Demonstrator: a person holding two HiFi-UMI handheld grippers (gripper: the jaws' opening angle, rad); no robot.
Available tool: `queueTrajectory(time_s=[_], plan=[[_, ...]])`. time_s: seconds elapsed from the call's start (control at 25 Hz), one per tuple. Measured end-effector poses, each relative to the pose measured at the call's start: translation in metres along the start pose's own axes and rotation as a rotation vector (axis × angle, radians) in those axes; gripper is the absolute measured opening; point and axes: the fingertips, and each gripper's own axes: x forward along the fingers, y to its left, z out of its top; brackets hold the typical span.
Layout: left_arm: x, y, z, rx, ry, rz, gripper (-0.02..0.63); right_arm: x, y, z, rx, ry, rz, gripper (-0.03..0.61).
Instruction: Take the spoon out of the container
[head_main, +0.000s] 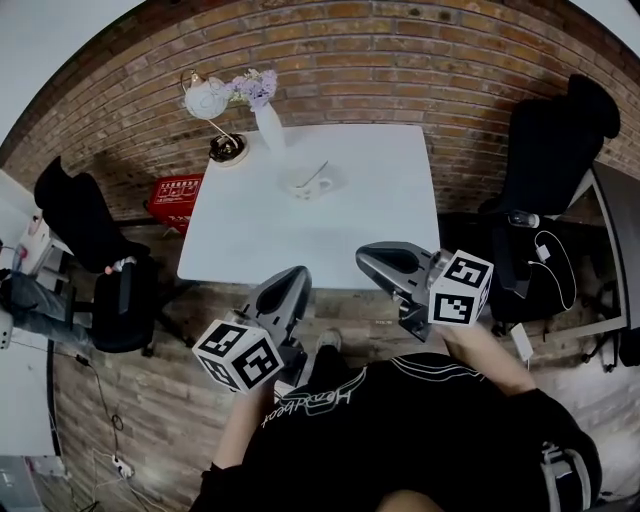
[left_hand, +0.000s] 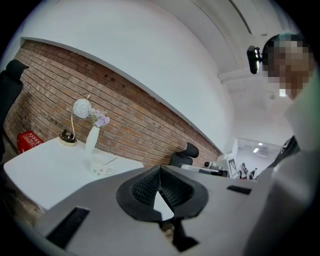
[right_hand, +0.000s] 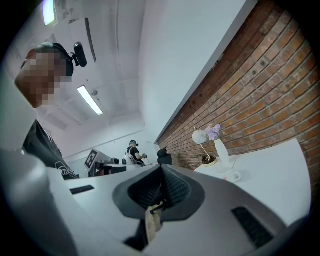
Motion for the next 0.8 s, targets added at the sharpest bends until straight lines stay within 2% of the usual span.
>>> queueTrajectory(time_s=[0.48,0.8], plan=[[0.05,0.116,0.074,-0.004,0.081,-0.127,0.006,0.105,-0.077,0.045,0.021,-0.052,-0.15,-0.003],[0.077,0.168,0.093,-0.004,0.13,-0.217,0.006,0.141,-0.115,0.05,0.016,-0.071,-0.261,-0.003]])
